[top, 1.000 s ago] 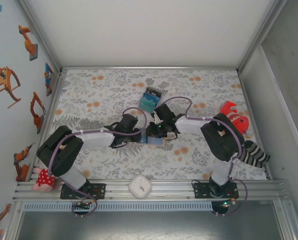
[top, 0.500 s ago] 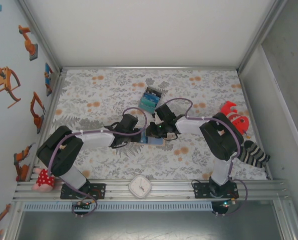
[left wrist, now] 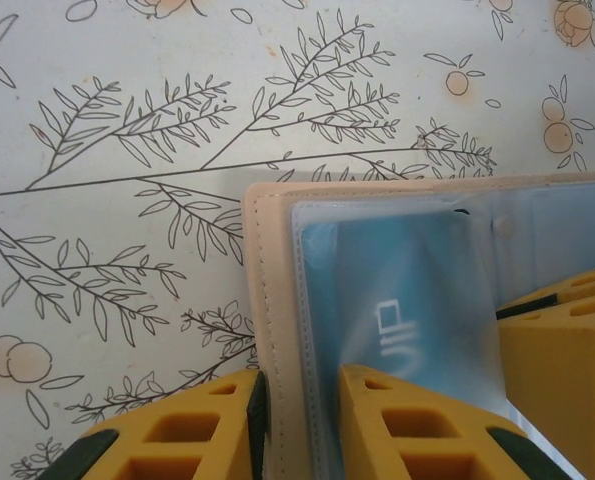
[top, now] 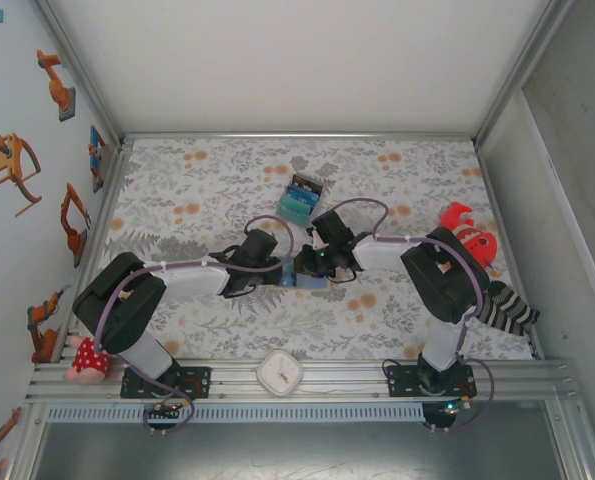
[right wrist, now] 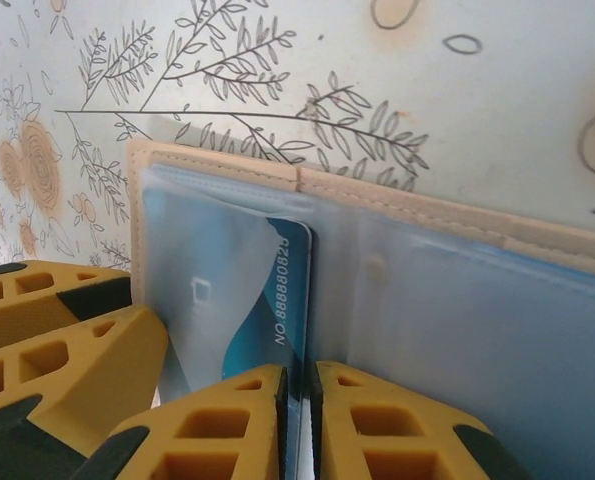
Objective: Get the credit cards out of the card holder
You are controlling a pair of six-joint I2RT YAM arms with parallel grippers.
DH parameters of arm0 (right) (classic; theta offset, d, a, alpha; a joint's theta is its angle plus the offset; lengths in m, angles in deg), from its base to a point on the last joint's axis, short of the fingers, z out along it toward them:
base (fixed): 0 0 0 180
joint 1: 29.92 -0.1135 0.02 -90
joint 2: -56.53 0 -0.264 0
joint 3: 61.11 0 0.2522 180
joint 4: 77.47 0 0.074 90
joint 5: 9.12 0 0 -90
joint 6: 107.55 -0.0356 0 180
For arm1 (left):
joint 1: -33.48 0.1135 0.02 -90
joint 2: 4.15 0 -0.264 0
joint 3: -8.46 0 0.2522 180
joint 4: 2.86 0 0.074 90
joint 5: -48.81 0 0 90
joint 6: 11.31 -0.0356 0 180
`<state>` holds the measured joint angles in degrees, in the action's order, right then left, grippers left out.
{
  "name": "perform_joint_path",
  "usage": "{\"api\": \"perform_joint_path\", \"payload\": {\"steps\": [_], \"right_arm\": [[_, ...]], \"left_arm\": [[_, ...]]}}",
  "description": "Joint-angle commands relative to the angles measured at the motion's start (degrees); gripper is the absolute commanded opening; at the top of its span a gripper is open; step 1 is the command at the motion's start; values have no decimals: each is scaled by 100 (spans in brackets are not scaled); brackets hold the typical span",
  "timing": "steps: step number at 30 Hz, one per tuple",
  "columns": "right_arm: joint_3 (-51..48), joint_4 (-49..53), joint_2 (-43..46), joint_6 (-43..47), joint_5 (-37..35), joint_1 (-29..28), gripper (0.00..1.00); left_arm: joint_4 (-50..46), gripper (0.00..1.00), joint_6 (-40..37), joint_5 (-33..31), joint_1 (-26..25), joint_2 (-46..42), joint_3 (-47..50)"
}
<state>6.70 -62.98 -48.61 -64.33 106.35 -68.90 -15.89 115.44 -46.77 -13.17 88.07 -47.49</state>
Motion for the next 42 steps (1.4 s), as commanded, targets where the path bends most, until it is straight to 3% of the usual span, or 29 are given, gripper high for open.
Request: {"api": "perform_joint_path", "payload": {"steps": [1,26,38,42], "right_arm": [[-174,69,179,-108,-265,92,15],[-333,-1151,-222,-464,797,99,15],[-238,-1088,-158,-358,956,93,13],[-160,-610,-121,-238,654,93,14]], "left_arm": [[-292,26,111,-94,-45,-100,115],[-220,24,197,-86,-137,47,26],[-249,24,184,-57,-151,33,-40],[-257,24,192,-69,-151,35,-34]]}}
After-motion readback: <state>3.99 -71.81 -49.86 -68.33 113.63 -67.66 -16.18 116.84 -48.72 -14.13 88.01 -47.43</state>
